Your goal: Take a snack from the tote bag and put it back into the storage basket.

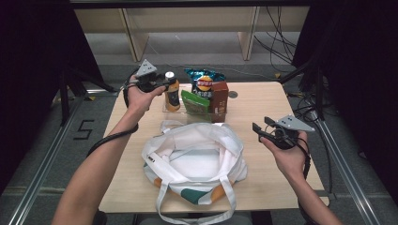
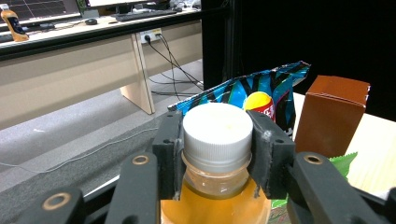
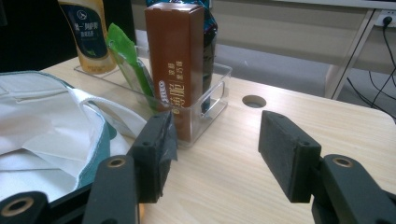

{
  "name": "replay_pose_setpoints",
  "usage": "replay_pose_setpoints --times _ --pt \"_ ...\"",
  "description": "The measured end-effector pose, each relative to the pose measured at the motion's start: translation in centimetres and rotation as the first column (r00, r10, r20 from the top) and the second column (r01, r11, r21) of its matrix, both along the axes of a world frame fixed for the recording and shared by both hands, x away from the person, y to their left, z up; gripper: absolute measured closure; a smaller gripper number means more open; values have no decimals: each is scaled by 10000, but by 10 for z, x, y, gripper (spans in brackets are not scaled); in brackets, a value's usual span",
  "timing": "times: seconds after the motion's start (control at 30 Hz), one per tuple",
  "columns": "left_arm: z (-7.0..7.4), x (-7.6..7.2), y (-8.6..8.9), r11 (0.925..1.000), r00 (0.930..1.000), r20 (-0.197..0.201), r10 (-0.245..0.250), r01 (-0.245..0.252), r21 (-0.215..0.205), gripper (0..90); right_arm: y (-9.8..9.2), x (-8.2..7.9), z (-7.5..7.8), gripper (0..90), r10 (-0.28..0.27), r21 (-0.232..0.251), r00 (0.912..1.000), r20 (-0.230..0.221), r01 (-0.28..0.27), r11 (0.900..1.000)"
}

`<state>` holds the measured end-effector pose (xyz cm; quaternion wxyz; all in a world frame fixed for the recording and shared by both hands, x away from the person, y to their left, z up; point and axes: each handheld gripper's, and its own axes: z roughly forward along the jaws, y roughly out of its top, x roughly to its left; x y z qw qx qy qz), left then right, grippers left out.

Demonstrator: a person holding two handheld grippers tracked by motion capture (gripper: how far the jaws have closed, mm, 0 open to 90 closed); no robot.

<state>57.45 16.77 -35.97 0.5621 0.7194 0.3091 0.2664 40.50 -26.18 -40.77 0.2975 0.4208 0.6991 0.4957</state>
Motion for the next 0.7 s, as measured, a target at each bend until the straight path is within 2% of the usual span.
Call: replay_pose_setpoints --times 0.2,0.27,0.7 --pt "-2 2 1 10000 10000 -30 -29 30 83 586 0 0 0 454 51 -11 10000 -11 -51 10000" --pt "-3 2 1 10000 10000 -71 -11 11 66 586 1 -1 0 454 -3 131 9999 -101 4 9999" --pt "-9 4 3 9999 9997 -243 36 -34 111 586 0 0 0 454 95 -24 9999 -76 -96 10000"
